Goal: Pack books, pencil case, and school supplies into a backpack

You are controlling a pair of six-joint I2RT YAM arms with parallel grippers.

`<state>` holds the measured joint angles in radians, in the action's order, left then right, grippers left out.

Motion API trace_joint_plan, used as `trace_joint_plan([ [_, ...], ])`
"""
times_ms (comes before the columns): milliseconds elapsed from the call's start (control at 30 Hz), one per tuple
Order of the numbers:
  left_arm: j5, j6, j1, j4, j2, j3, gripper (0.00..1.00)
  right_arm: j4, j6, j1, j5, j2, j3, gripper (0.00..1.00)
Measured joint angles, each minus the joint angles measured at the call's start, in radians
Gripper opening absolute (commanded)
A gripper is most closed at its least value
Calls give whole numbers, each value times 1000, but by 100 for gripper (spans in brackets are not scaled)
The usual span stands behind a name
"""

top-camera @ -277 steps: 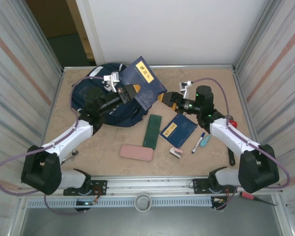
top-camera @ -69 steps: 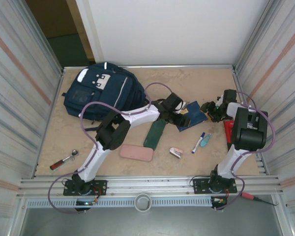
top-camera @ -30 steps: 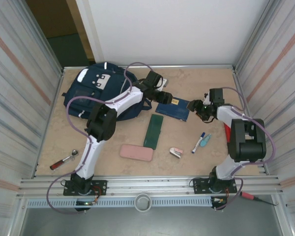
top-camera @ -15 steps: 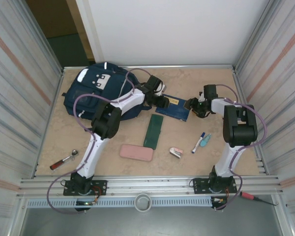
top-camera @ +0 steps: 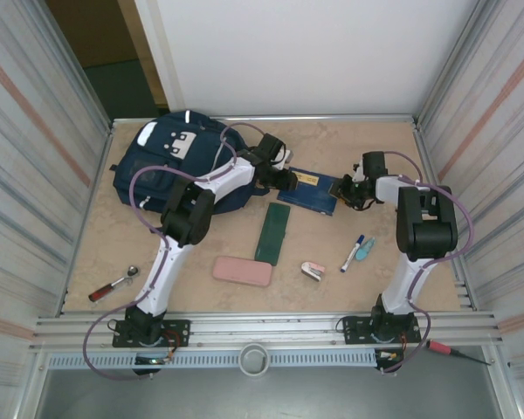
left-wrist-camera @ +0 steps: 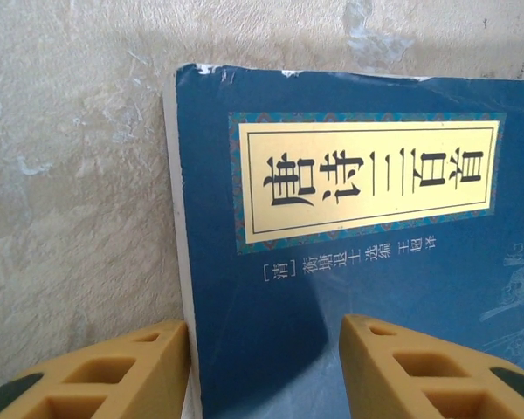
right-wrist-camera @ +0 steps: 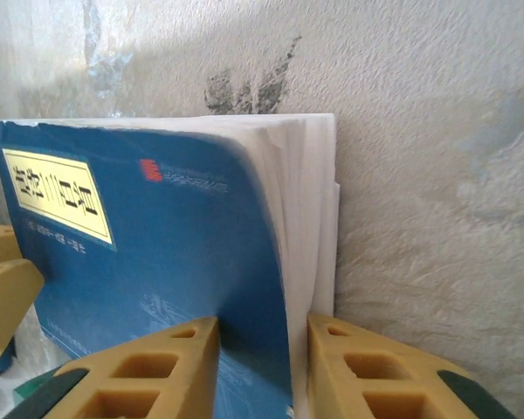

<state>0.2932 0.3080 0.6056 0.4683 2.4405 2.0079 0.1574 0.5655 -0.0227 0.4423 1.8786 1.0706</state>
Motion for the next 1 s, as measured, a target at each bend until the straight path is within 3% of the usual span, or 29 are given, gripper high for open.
trace_joint_plan([
  [200,3,4,-1,-2,0,-1,50,-16,-4,20,27,-20,-26,0],
  [433,25,5,-5,-11,-10,-13,58,-35,1,47,77,-106,-77,0],
  [600,53,29,-16,-51,-90,-114,65,-90,62,84,113,-209,-142,0],
  [1000,171,307,-106,-440,-443,-511,78,-303,346,47,118,-388,-227,0],
])
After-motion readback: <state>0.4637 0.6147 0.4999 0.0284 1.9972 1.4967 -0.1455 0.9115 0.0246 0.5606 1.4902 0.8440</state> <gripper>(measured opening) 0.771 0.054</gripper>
